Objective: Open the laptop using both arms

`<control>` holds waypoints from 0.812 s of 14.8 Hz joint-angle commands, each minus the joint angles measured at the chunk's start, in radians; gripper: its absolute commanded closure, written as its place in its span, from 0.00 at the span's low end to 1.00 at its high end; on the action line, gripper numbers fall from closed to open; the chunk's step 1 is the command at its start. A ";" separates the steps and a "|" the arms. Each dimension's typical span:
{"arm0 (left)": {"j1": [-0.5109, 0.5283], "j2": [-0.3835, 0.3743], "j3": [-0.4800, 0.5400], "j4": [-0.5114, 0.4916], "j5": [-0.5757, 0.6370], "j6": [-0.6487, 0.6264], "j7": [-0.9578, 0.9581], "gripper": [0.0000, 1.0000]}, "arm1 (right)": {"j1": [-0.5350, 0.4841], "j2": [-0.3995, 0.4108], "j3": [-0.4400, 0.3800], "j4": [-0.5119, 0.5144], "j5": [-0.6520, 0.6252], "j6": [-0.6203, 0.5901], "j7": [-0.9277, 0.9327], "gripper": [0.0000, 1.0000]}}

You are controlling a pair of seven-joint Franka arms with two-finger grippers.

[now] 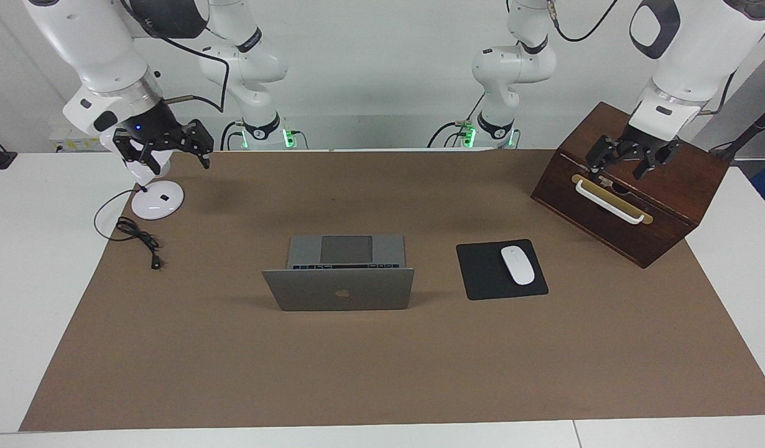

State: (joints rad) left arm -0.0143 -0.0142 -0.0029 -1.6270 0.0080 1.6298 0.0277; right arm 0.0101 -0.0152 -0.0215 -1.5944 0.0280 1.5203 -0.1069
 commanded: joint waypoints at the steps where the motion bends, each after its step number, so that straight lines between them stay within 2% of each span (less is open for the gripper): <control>1: 0.007 -0.010 -0.008 -0.001 -0.013 0.001 -0.015 0.00 | -0.009 -0.009 0.006 -0.009 0.026 0.014 0.012 0.00; 12: 0.020 -0.017 -0.008 -0.005 -0.011 0.012 -0.015 0.00 | -0.009 -0.009 0.006 -0.009 0.026 0.014 0.012 0.00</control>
State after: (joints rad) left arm -0.0056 -0.0168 -0.0034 -1.6253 0.0064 1.6306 0.0235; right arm 0.0101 -0.0152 -0.0215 -1.5944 0.0280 1.5203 -0.1069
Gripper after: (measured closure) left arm 0.000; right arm 0.000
